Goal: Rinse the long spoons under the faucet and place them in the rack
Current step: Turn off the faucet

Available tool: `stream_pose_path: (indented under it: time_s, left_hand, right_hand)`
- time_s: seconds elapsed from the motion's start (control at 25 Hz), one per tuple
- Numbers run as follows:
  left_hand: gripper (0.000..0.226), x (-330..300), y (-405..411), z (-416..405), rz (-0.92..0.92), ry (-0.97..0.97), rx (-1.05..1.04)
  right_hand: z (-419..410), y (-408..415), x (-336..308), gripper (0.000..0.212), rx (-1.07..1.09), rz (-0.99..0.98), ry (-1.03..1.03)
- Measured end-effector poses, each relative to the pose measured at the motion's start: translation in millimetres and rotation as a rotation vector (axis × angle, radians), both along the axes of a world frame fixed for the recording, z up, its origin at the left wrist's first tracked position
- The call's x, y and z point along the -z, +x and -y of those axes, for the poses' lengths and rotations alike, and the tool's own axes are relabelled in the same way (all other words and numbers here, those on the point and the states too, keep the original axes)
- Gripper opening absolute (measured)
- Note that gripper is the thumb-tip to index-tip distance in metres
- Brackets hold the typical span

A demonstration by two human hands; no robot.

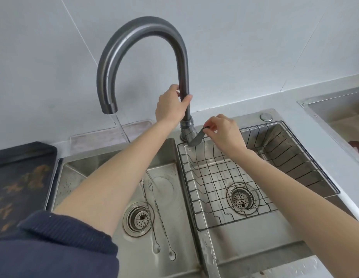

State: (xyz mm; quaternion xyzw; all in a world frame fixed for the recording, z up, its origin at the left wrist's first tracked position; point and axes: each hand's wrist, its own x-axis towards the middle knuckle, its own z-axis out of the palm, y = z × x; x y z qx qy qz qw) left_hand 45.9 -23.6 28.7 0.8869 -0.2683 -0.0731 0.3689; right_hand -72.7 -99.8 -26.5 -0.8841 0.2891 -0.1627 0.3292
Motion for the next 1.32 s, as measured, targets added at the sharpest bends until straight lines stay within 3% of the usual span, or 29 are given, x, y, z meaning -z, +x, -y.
stream_pose_path:
  time_s: [0.2, 1.08, 1.32]
  left_hand:
    - [0.036, -3, 1, 11, -0.044, -0.116, -0.010]
    - [0.034, 3, -1, 10, 0.000, -0.129, -0.077]
    - [0.041, -3, -3, -7, -0.066, -0.100, 0.061]
  right_hand:
    - [6, 2, 0, 0.011, -0.027, -0.005, -0.005]
    - [9, 10, -11, 0.013, 0.007, -0.017, 0.046]
    - [-2, 9, -7, 0.023, 0.033, -0.007, -0.020]
